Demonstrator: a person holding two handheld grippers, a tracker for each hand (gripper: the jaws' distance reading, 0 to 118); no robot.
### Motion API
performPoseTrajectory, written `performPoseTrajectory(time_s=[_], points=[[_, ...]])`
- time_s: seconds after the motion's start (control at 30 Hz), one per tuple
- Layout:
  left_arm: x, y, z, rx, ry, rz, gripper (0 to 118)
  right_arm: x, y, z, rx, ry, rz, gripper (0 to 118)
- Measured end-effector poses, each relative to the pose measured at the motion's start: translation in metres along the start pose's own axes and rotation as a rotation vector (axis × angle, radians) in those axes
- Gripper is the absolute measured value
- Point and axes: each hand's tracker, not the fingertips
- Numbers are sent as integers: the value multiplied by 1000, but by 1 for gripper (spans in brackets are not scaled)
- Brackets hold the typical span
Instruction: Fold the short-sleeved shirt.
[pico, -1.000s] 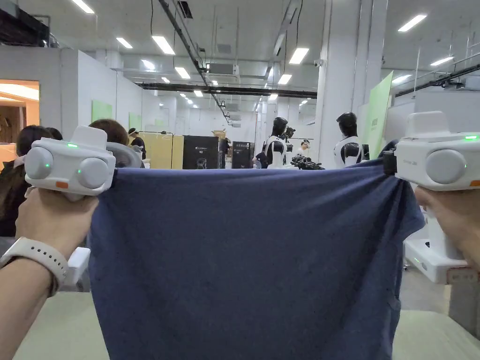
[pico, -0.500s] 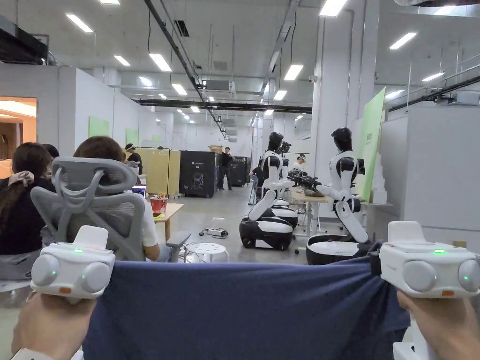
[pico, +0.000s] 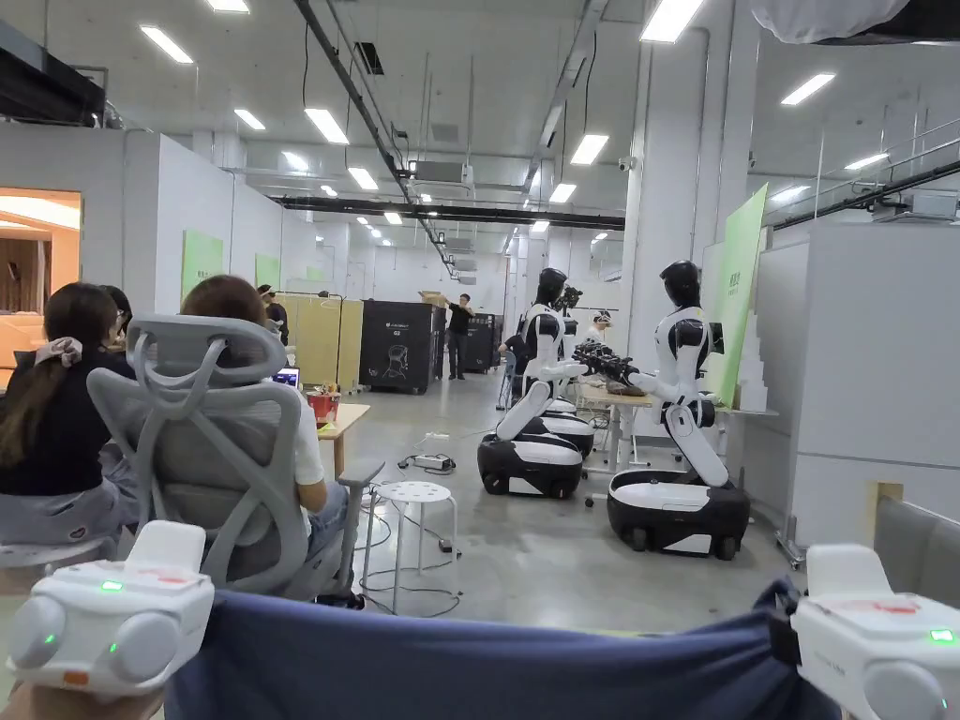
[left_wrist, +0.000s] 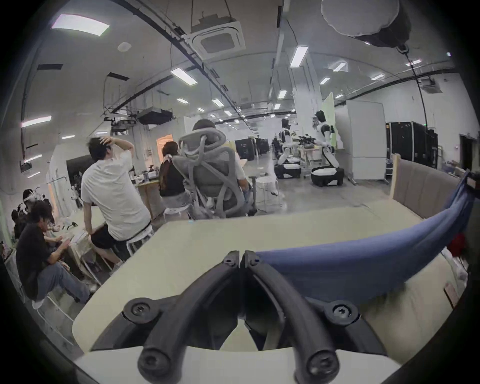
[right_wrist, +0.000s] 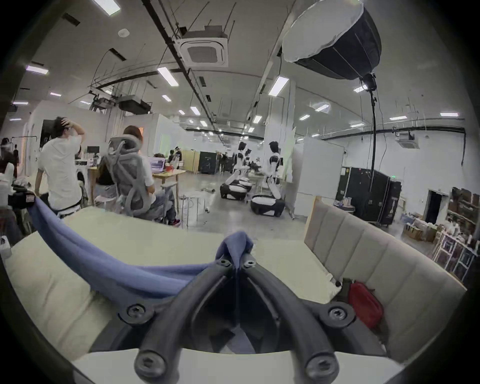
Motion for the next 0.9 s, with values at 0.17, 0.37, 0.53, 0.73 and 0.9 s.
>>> performPoseTrajectory(time_s=[0.17,0.37,0.53,0.73,0.9], points=[[-5,-110,60,-124,-53,-5,0,-5,-107,56,-129,48,69,1],[-6,-272,99,-398,-70,86,0,-20,-267,92,-434,148,155,2],[-1,-328,112,-484,-78,77,1,-27,-315,112,-530,146,95,8],[13,-284,154,-232,-83,34,103,-34,-271,153,-350,191,-84,105],[53,-245,183,-44,-169,33,99,-81,-229,187,-151,233,-94,103]])
